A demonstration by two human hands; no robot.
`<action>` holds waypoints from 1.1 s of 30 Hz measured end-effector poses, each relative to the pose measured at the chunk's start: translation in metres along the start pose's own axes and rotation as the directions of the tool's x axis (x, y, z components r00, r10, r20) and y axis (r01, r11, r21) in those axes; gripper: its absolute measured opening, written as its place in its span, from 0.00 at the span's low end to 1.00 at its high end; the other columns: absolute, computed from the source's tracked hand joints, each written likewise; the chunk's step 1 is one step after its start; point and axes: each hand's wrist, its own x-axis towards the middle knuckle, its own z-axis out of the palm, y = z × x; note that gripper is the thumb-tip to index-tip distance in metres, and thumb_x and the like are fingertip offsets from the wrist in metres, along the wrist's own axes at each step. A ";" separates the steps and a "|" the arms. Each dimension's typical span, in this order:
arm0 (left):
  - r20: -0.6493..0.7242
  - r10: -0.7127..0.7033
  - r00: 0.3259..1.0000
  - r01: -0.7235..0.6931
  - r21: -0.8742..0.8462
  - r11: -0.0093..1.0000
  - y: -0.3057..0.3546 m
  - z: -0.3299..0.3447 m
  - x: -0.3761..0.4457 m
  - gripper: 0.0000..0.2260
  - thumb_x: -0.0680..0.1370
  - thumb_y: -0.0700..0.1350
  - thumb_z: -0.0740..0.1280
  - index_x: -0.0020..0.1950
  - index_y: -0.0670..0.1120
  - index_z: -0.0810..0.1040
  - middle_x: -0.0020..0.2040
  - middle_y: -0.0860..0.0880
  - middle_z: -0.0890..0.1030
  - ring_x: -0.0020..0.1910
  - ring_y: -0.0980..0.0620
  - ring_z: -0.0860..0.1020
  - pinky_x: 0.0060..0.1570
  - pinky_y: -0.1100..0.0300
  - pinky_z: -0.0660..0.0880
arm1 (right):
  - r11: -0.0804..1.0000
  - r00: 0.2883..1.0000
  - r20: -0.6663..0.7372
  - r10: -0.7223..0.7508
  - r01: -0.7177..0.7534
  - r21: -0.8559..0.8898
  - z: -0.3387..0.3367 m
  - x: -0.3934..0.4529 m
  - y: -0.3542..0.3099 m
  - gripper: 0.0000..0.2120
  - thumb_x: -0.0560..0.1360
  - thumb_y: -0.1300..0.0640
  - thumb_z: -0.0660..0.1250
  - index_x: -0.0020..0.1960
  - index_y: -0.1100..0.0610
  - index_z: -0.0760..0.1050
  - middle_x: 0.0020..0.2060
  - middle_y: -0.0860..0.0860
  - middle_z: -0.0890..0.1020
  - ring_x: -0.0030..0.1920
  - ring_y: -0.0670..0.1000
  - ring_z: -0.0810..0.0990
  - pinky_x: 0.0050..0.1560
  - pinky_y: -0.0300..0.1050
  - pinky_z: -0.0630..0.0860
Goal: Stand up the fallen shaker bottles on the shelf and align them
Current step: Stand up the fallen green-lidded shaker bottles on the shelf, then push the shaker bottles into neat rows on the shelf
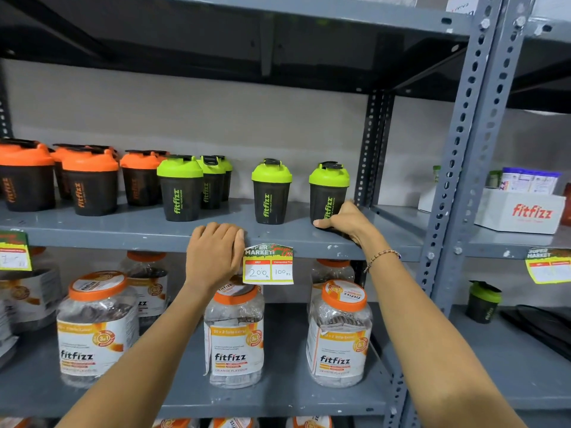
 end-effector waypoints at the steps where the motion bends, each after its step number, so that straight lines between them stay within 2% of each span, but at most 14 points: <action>1: 0.006 -0.057 0.998 0.057 -0.019 0.998 0.004 -0.005 0.009 0.18 0.80 0.49 0.52 0.41 0.44 0.78 0.37 0.47 0.81 0.36 0.46 0.76 0.41 0.53 0.68 | 1.000 1.000 -0.003 -0.010 0.010 -0.021 0.001 -0.006 -0.004 0.55 0.61 0.53 0.80 0.75 0.65 0.50 0.64 0.56 0.76 0.65 0.57 0.74 0.67 0.55 0.71; 2: 0.025 -0.128 0.991 0.129 -0.046 0.991 0.008 -0.010 0.020 0.17 0.80 0.49 0.53 0.41 0.44 0.77 0.36 0.47 0.80 0.36 0.45 0.76 0.39 0.53 0.68 | 0.999 1.000 -0.019 -0.023 0.022 -0.046 0.003 -0.009 -0.005 0.57 0.64 0.51 0.79 0.76 0.66 0.43 0.68 0.57 0.72 0.68 0.58 0.71 0.70 0.54 0.68; 4: 0.090 -0.260 0.961 0.271 -0.141 0.952 0.018 -0.014 0.042 0.13 0.79 0.50 0.58 0.54 0.43 0.76 0.47 0.45 0.81 0.45 0.44 0.78 0.45 0.50 0.72 | 0.993 0.995 -0.082 -0.062 0.054 -0.102 0.006 -0.011 -0.006 0.60 0.65 0.46 0.78 0.76 0.68 0.40 0.73 0.58 0.64 0.71 0.58 0.67 0.71 0.52 0.66; 5: 0.146 -0.330 0.932 0.356 -0.222 0.908 0.024 -0.014 0.053 0.17 0.78 0.50 0.62 0.63 0.41 0.72 0.56 0.43 0.79 0.54 0.43 0.77 0.51 0.49 0.73 | 0.991 0.991 -0.113 -0.077 0.064 -0.121 0.009 -0.012 -0.007 0.60 0.64 0.43 0.77 0.76 0.68 0.42 0.74 0.59 0.62 0.72 0.59 0.66 0.71 0.52 0.66; 7: 0.320 -0.418 0.850 0.522 -0.407 0.750 0.037 -0.010 0.073 0.35 0.74 0.50 0.70 0.74 0.39 0.57 0.71 0.41 0.67 0.69 0.42 0.67 0.64 0.48 0.68 | 0.988 0.986 -0.147 -0.084 0.063 -0.138 0.013 -0.011 -0.009 0.60 0.63 0.42 0.77 0.75 0.69 0.43 0.75 0.60 0.59 0.74 0.59 0.62 0.72 0.54 0.65; 10: 0.508 -0.474 0.719 0.693 -0.461 0.555 0.055 0.000 0.093 0.52 0.68 0.51 0.76 0.77 0.38 0.43 0.77 0.40 0.53 0.75 0.41 0.56 0.72 0.49 0.59 | 0.984 0.978 -0.193 -0.085 0.051 -0.173 0.020 -0.007 -0.011 0.53 0.65 0.48 0.77 0.73 0.69 0.48 0.73 0.62 0.63 0.73 0.61 0.63 0.71 0.57 0.65; 12: 0.590 -0.506 0.628 0.773 -0.398 0.495 0.061 0.009 0.099 0.55 0.67 0.53 0.77 0.77 0.38 0.40 0.76 0.39 0.51 0.75 0.40 0.55 0.72 0.49 0.58 | 0.983 0.970 -0.232 -0.070 0.027 -0.183 0.021 -0.004 -0.013 0.45 0.66 0.52 0.77 0.71 0.68 0.55 0.69 0.62 0.67 0.70 0.62 0.67 0.68 0.55 0.68; 14: 0.616 -0.525 0.588 0.800 -0.348 0.488 0.061 0.018 0.101 0.56 0.67 0.54 0.77 0.76 0.38 0.40 0.75 0.38 0.54 0.74 0.39 0.58 0.72 0.48 0.59 | 0.984 0.970 -0.239 -0.049 0.007 -0.176 0.020 -0.004 -0.014 0.41 0.66 0.54 0.78 0.68 0.68 0.58 0.67 0.62 0.70 0.67 0.61 0.70 0.64 0.52 0.71; 16: 0.610 -0.521 0.597 0.790 -0.332 0.516 0.059 0.022 0.102 0.54 0.66 0.53 0.77 0.75 0.38 0.42 0.73 0.37 0.59 0.71 0.38 0.62 0.70 0.48 0.62 | 0.986 0.970 -0.242 -0.025 -0.016 -0.165 0.013 -0.004 -0.014 0.41 0.66 0.55 0.78 0.68 0.68 0.59 0.65 0.62 0.72 0.66 0.61 0.72 0.60 0.51 0.72; 19: 0.613 -0.511 0.602 0.784 -0.333 0.524 0.054 0.027 0.105 0.44 0.68 0.49 0.77 0.71 0.38 0.52 0.67 0.38 0.68 0.65 0.37 0.70 0.62 0.47 0.69 | 0.985 0.967 -0.255 0.007 -0.051 -0.165 0.001 -0.004 -0.009 0.41 0.67 0.56 0.76 0.68 0.69 0.57 0.64 0.62 0.73 0.64 0.62 0.74 0.57 0.50 0.73; 23: 0.609 -0.492 0.622 0.753 -0.292 0.590 0.048 0.030 0.101 0.33 0.70 0.51 0.75 0.65 0.38 0.63 0.63 0.40 0.73 0.63 0.39 0.72 0.58 0.49 0.71 | 0.994 0.958 -0.287 0.020 -0.049 -0.094 -0.005 -0.005 0.003 0.38 0.66 0.56 0.75 0.65 0.64 0.55 0.60 0.61 0.75 0.59 0.62 0.76 0.57 0.53 0.77; 26: 0.576 -0.485 0.659 0.715 -0.280 0.640 0.048 0.032 0.097 0.31 0.71 0.52 0.74 0.64 0.38 0.65 0.63 0.40 0.74 0.62 0.40 0.73 0.57 0.50 0.71 | 0.996 0.948 -0.317 -0.002 -0.027 -0.087 -0.003 -0.008 0.007 0.34 0.66 0.55 0.74 0.62 0.63 0.57 0.57 0.60 0.77 0.57 0.62 0.77 0.55 0.54 0.77; 29: 0.546 -0.480 0.687 0.684 -0.261 0.681 0.051 0.031 0.095 0.28 0.73 0.52 0.72 0.64 0.38 0.66 0.62 0.40 0.74 0.62 0.40 0.73 0.56 0.50 0.71 | 0.990 0.952 -0.306 -0.025 -0.019 -0.141 -0.002 -0.014 0.005 0.35 0.68 0.55 0.74 0.64 0.64 0.57 0.59 0.61 0.76 0.59 0.62 0.76 0.57 0.54 0.76; 33: 0.568 -0.482 0.666 0.694 -0.236 0.680 0.050 0.030 0.093 0.30 0.73 0.52 0.72 0.66 0.38 0.65 0.63 0.39 0.74 0.62 0.40 0.74 0.57 0.49 0.71 | 0.973 0.961 -0.276 -0.035 -0.030 -0.229 -0.003 -0.019 0.003 0.38 0.69 0.53 0.75 0.68 0.67 0.57 0.64 0.62 0.74 0.64 0.63 0.73 0.59 0.54 0.72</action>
